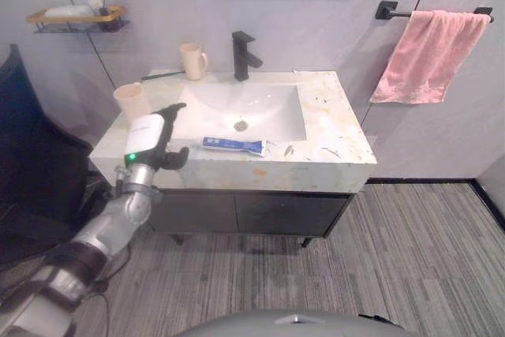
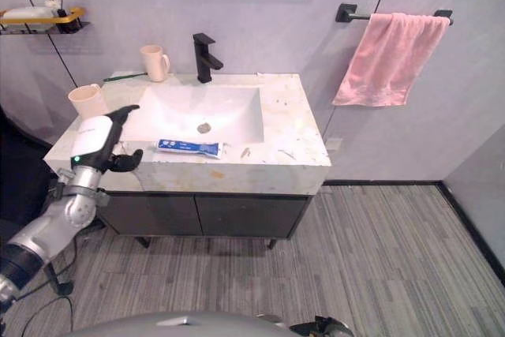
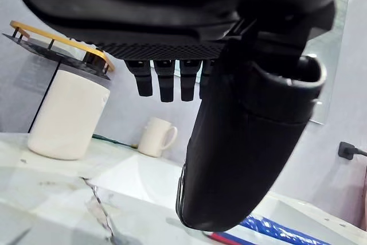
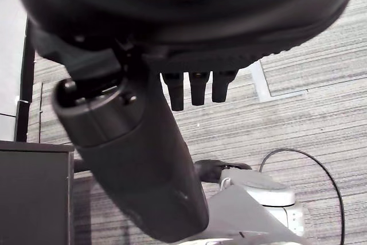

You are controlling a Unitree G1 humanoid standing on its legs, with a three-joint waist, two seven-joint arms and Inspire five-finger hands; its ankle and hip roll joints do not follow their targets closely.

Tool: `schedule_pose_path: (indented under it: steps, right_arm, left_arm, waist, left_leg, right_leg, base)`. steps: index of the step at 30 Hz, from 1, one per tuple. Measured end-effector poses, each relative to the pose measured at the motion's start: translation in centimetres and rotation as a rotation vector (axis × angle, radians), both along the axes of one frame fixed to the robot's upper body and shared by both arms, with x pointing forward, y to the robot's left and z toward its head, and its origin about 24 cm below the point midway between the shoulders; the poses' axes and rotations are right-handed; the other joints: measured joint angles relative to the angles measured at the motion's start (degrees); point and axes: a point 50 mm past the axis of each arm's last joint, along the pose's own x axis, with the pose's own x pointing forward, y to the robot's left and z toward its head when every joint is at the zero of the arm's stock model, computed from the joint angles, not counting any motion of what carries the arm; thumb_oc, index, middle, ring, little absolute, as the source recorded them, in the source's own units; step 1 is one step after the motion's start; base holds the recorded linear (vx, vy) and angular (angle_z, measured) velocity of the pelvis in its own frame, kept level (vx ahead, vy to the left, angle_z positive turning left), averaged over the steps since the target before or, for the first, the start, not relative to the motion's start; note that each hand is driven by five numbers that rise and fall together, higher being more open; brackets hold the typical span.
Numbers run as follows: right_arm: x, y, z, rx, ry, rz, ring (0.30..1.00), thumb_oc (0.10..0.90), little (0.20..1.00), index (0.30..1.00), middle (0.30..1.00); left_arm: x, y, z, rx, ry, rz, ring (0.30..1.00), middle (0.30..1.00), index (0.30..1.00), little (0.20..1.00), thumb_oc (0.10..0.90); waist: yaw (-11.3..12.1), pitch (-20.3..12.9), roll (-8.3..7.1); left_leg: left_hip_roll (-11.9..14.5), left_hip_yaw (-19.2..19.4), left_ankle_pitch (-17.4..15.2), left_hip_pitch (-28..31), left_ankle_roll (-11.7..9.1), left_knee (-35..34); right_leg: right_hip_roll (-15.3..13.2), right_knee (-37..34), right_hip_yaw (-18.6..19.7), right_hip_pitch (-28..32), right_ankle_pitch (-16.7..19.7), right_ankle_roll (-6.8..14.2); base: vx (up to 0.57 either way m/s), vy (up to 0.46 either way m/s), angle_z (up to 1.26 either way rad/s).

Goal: Organize the bathroom.

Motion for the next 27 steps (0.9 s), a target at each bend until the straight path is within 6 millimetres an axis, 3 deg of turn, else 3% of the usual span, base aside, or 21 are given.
schedule_pose_path:
  steps: [10, 19, 27]
  right_arm:
    - [0.2, 0.8, -0.2, 0.017, -0.005, -0.001, 0.900, 0.800, 0.900, 0.900, 0.900]
    - [0.3, 0.9, -0.2, 0.012, -0.006, -0.002, 0.900, 0.800, 0.900, 0.900, 0.900]
    - [0.3, 0.9, -0.2, 0.009, -0.008, -0.009, 0.900, 0.800, 0.900, 0.900, 0.900]
  left_arm:
    - [0.2, 0.2, 1.6, 0.007, -0.010, -0.065, 0.900, 0.900, 0.900, 0.900, 0.800]
    - [1.9, -0.8, 3.8, 0.003, -0.001, -0.118, 0.900, 0.900, 0.900, 0.900, 0.800]
    - [2.0, -0.9, 3.7, -0.025, 0.047, -0.124, 0.900, 0.900, 0.900, 0.900, 0.800]
  waist:
    - [0.1, 0.4, -0.49]
    - [-1.0, 0.7, -0.36]
    - [-1.9, 0.8, 0.08]
  left_leg:
    - [-0.1, -0.2, 0.1, 0.1, -0.2, 0.0]
    - [-0.1, -0.2, -0.1, 0.0, -0.1, 0.0]
    - [-0.1, 0.2, -0.1, 0.2, -0.2, 0.0]
  right_leg:
    - [-0.1, 0.0, 0.0, 0.0, 0.1, -0.3]
    - [-0.1, 0.0, 0.0, 0.1, -0.2, -0.1]
    - [0.0, 0.1, 0.5, -0.2, 0.0, -0.4]
  base:
    - [0.00, 0.000, 0.00]
    - [0.00, 0.000, 0.00]
    - [0.00, 0.000, -0.02]
